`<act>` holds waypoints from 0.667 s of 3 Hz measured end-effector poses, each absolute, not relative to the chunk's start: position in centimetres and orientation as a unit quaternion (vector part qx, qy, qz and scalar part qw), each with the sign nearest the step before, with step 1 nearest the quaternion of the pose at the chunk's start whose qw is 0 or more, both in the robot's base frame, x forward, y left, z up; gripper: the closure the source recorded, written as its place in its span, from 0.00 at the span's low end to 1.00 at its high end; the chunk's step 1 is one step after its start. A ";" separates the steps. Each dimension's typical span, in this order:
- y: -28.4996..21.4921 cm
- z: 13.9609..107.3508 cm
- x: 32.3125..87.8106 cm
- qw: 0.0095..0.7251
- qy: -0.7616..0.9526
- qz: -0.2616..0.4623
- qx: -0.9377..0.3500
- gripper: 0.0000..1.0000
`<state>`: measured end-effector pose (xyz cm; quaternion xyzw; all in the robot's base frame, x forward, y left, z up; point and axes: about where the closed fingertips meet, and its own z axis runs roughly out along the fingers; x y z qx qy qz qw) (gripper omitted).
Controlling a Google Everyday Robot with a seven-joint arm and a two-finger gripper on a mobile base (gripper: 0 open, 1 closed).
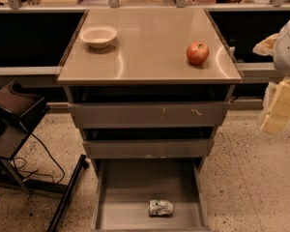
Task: Pick 7up can from bottom drawer and place on counter
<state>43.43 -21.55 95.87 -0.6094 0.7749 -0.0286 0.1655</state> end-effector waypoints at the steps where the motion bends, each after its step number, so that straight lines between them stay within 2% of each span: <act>1: -20.6 87.7 43.2 0.175 0.760 0.045 -0.625 0.00; 2: -18.8 75.1 41.4 0.205 0.746 0.174 -0.610 0.00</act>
Offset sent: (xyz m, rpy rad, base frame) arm -0.0510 0.0491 -0.4182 0.7337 0.3597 0.0942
